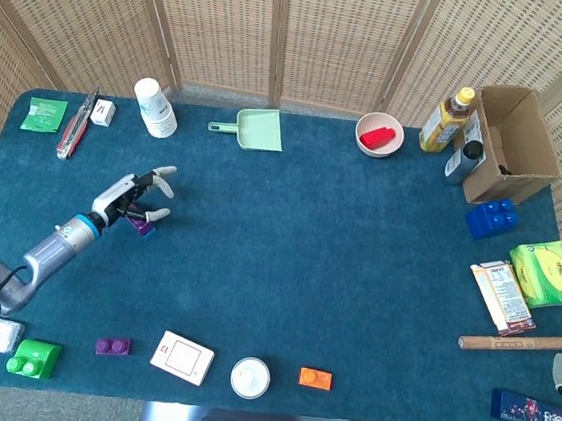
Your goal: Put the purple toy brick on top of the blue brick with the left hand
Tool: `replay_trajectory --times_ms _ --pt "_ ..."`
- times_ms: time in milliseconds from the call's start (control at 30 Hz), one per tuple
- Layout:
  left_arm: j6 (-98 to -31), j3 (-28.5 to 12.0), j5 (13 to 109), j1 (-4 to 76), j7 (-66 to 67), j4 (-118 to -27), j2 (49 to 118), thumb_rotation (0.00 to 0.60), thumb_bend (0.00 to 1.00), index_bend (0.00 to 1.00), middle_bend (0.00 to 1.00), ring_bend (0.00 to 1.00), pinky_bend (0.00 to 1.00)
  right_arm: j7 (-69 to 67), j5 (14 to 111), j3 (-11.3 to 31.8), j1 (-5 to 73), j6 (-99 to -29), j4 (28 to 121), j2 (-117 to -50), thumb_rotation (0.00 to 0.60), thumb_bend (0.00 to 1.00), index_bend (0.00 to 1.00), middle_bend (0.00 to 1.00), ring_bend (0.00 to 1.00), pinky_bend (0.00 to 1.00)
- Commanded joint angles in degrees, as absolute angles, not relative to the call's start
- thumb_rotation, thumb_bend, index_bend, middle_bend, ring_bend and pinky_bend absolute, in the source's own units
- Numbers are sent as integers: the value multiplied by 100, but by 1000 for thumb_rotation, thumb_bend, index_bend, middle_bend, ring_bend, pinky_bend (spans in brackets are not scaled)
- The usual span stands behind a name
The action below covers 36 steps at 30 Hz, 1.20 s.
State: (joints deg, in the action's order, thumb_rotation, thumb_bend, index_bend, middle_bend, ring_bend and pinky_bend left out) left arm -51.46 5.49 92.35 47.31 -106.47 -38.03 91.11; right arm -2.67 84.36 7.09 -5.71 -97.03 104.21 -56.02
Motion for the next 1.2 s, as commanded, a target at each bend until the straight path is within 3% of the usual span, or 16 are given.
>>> replay_trajectory --times_ms 33,233,633,1200 --pt "-5433 425 9194 4724 -10360 -4293 8677 600 354 463 101 0 0 -326 8437 729 -538 -9664 10384 -5586 600 384 327 200 42 198" --pt "-5667 297 9065 4616 -9721 -5266 7920 600 354 455 101 0 0 -396 8432 788 -418 -9534 10313 -5583 600 385 328 200 43 198" --pt "-6238 207 8549 3823 -7068 -7438 6372 600 353 437 105 0 0 26 8353 861 58 -8929 10012 -5814 600 383 330 199 32 198" --pt "-7538 323 7933 2198 -4042 -8780 5548 582 353 427 120 0 0 267 8343 818 394 -8526 9831 -5980 600 383 336 200 28 198"
